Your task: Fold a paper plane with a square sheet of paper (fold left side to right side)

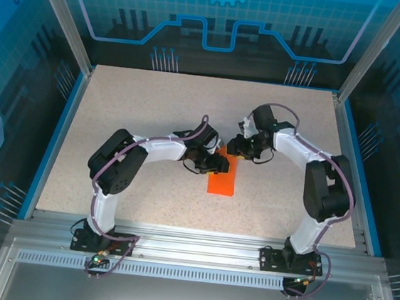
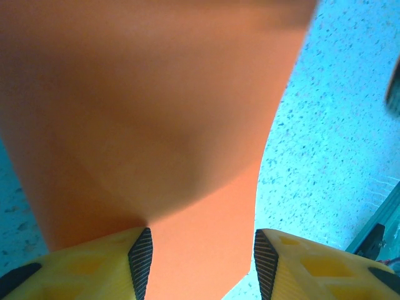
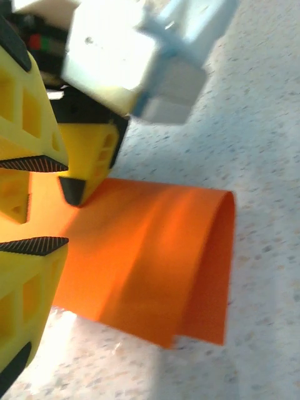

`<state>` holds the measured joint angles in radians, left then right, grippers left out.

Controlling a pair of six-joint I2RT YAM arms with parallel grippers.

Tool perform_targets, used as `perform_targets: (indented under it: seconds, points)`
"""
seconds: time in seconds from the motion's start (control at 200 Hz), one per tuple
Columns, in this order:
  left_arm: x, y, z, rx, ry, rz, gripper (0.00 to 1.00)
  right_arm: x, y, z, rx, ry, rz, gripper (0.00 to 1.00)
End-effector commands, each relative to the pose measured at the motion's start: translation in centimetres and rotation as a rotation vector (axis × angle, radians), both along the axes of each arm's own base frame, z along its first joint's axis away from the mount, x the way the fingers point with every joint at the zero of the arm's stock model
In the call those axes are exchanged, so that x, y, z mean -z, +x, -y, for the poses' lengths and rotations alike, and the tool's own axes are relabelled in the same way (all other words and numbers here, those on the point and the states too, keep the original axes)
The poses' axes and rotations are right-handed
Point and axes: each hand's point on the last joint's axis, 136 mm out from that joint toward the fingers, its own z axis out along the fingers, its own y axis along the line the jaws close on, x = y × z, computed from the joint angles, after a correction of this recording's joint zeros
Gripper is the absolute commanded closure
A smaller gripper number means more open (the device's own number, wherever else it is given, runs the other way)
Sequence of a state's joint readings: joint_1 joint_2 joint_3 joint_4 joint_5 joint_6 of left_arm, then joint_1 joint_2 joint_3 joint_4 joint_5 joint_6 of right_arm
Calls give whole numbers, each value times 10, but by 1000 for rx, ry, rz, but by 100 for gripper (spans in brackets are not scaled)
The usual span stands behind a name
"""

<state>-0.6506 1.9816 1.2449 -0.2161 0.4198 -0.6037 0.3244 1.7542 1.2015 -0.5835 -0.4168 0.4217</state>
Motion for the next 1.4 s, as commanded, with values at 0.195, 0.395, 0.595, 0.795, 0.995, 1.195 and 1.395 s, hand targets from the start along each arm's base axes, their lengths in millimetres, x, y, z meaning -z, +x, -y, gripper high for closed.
perform_targets:
  seconds: [0.195, 0.395, 0.595, 0.795, 0.995, 1.195, 1.395]
  points:
    - [-3, 7, 5, -17, -8, -17, 49, 28, -38, 27, 14, -24, -84, 54]
    - [-2, 7, 5, -18, -6, -18, 48, 32, -32, 16, 10, 54, -100, 54]
    - [-2, 7, 4, -22, -2, -19, 49, 47, -31, 13, 23, 69, -141, 57]
    - [-3, 8, 4, -21, -2, -17, 48, 52, -31, 9, 20, 91, -152, 61]
    - [-4, 8, 4, -22, -4, -16, 48, 56, -32, 9, 22, 87, -162, 74]
    - [-5, 9, 4, -23, -3, -15, 48, 60, -32, 14, 27, 56, -168, 72]
    - [-2, 7, 1, -23, 12, -19, 48, 51, -26, 27, 57, 11, -110, 63]
